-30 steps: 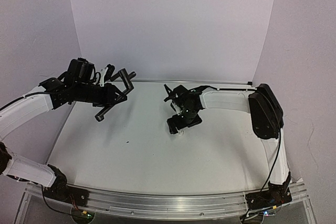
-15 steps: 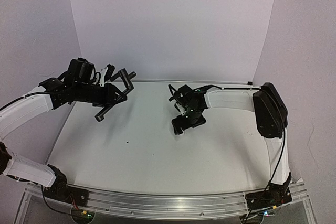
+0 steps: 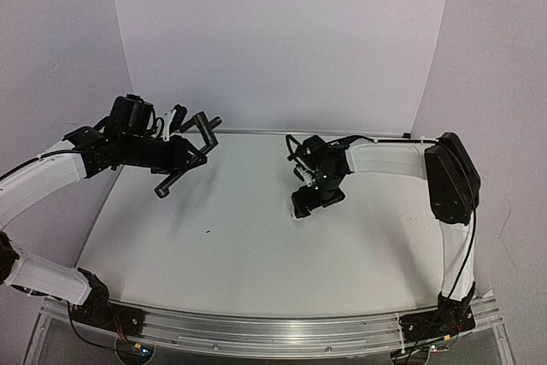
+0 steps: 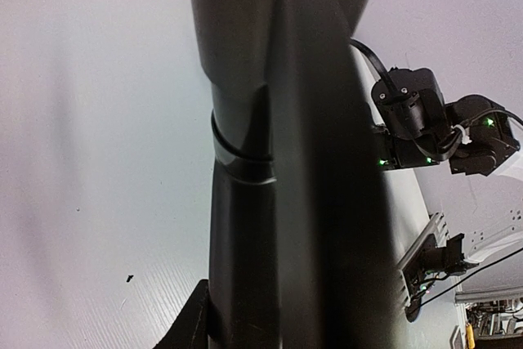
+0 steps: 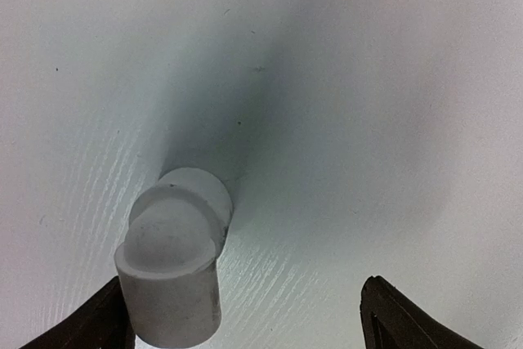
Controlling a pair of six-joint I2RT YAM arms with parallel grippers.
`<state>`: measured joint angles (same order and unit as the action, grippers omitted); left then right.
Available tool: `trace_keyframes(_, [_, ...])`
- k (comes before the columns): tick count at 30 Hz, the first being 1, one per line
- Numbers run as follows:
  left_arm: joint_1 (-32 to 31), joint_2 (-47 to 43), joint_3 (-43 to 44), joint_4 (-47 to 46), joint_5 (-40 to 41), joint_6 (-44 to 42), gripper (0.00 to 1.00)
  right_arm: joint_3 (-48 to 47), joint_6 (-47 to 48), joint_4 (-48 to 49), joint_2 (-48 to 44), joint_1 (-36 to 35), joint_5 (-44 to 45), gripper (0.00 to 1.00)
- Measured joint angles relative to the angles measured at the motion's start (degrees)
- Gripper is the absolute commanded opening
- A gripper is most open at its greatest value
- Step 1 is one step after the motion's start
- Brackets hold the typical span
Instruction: Install the water faucets
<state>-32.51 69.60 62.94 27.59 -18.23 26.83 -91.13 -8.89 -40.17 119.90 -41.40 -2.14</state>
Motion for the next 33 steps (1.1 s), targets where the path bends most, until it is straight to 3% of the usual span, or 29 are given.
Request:
trace_keyframes(7, [0.0,0.1,0.0,0.0,-1.4,-0.7,0.0,-0.7,4.5,-1.4,-0.4,0.2,-4.2,0.82])
trace_keyframes(13, [0.0,0.1,0.0,0.0,-3.3,-1.4,0.0,-7.2,8.9,-4.6,1.1,0.2,-9.0,0.67])
trace_keyframes(23, [0.0,0.1,-0.5,0.1,-4.2,-1.4,0.0,-11.6,10.3,-7.4,9.0,0.2,-8.4,0.51])
trace_keyframes(33, [0.0,0.1,-0.9,0.0,-4.1,-1.5,0.0,-12.7,9.9,-8.7,10.3,0.2,-7.6,0.42])
